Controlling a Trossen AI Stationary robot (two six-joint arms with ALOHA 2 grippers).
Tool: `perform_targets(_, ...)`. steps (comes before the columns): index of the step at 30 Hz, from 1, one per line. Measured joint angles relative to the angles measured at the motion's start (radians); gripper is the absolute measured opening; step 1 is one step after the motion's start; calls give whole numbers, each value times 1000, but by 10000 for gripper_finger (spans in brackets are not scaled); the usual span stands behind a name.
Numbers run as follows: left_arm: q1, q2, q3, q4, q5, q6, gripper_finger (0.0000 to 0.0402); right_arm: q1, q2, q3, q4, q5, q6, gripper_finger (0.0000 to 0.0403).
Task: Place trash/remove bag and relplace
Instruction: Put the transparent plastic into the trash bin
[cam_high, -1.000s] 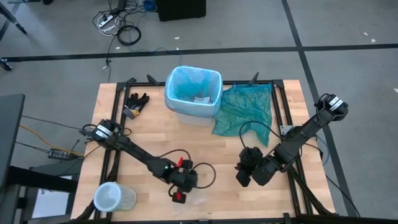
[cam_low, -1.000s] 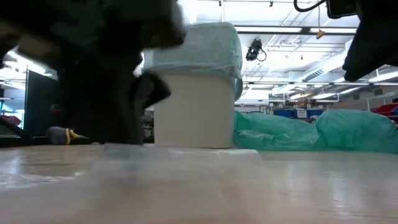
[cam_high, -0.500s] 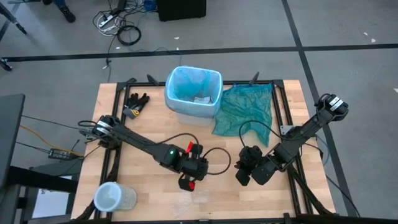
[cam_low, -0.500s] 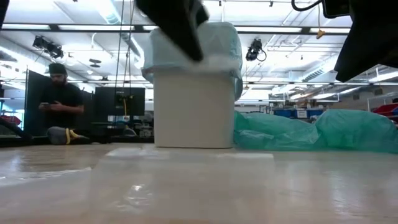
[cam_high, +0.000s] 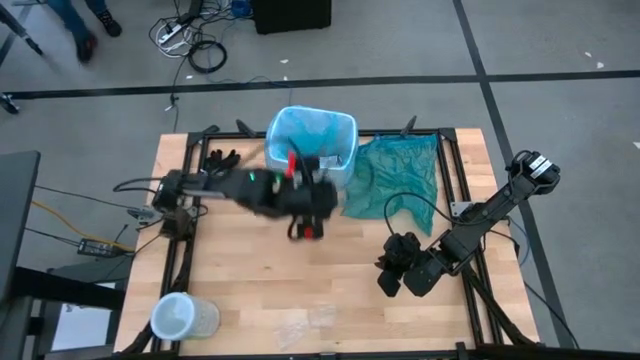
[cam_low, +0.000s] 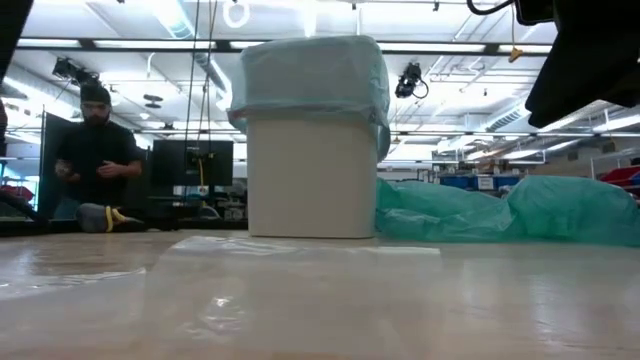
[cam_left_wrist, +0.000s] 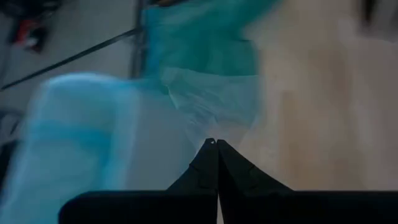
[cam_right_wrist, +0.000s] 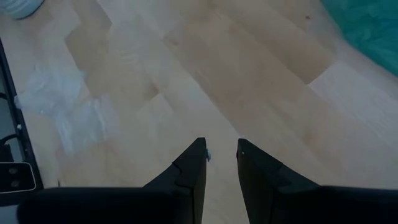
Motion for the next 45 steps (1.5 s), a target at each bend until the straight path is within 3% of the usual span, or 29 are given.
perform_targets(5, 135, -6, 167, -72, -11, 1, 1, 0, 0, 0, 3, 4, 0, 80)
perform_targets(9, 250, -69, 125, -52, 7, 7, 1, 0, 0, 0, 4, 4, 0, 80)
perform_targets(16, 379, -66, 117, -109, 202, 6, 5, -2, 0, 0, 11, 13, -2, 80)
perform_targets(26, 453, -58, 14, -82, 322, 111, 81, -4, 0, 0, 12, 30, -10, 80)
perform_targets(30, 460, -58, 42, -60, 365, 108, 115, -4, 0, 0, 25, 30, -23, 80)
perform_targets(33, 446, -60, 97, -86, 455, 77, 132, -5, 0, 0, 52, 20, -71, 80)
perform_targets(38, 373, -84, 155, -218, 599, 41, 137, -38, 5, 0, 65, -121, -152, 80)
perform_targets(41, 310, -131, 132, -277, 612, 12, 136, -85, 28, 1, 114, -187, -200, 80)
perform_targets(45, 231, -186, 131, -308, 601, -71, 136, -156, 102, 5, 311, -269, -259, 80)
